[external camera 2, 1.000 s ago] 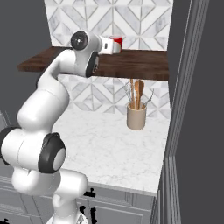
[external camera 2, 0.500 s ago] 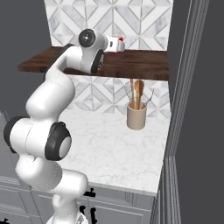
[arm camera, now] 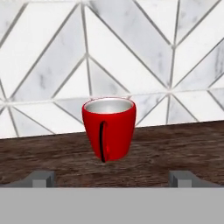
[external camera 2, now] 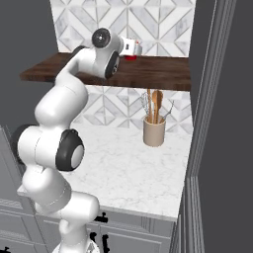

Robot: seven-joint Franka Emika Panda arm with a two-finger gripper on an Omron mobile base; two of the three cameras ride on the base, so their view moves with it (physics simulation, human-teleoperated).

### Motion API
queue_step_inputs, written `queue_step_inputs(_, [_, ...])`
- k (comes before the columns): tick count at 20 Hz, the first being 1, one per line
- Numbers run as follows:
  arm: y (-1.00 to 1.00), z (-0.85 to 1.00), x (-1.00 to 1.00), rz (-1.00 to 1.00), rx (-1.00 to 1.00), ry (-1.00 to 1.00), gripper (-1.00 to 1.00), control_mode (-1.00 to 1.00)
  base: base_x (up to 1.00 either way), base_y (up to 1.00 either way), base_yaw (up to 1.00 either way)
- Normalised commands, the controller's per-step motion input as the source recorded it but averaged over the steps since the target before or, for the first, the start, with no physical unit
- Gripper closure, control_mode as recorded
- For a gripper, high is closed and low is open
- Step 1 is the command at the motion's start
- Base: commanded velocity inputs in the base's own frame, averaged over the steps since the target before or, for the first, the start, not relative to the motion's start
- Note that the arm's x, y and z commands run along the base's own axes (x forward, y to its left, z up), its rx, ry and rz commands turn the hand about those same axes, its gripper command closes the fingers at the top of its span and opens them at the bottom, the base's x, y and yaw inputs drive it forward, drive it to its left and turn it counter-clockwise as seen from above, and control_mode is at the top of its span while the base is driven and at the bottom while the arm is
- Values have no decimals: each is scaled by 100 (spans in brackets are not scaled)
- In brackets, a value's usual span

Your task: Gather all objects into one cabinet and sort the glasses and bowls to opposite sides.

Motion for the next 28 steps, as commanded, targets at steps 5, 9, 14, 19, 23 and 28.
queue_step_inputs(5, [2,0,28,0,0,1,-100,-100,0,0,0])
queue_step_inputs(9, [0,0,25,0,0,3,-100,-100,0,0,0])
queue_step_inputs(14, [0,0,23,0,0,2,-100,-100,0,0,0])
queue_step_inputs(19, [0,-1,24,0,0,2,-100,-100,0,0,0])
queue_step_inputs(23, [0,-5,26,0,0,2,-100,-100,0,0,0])
queue_step_inputs(28, [0,-8,10,0,0,3,-100,-100,0,0,0])
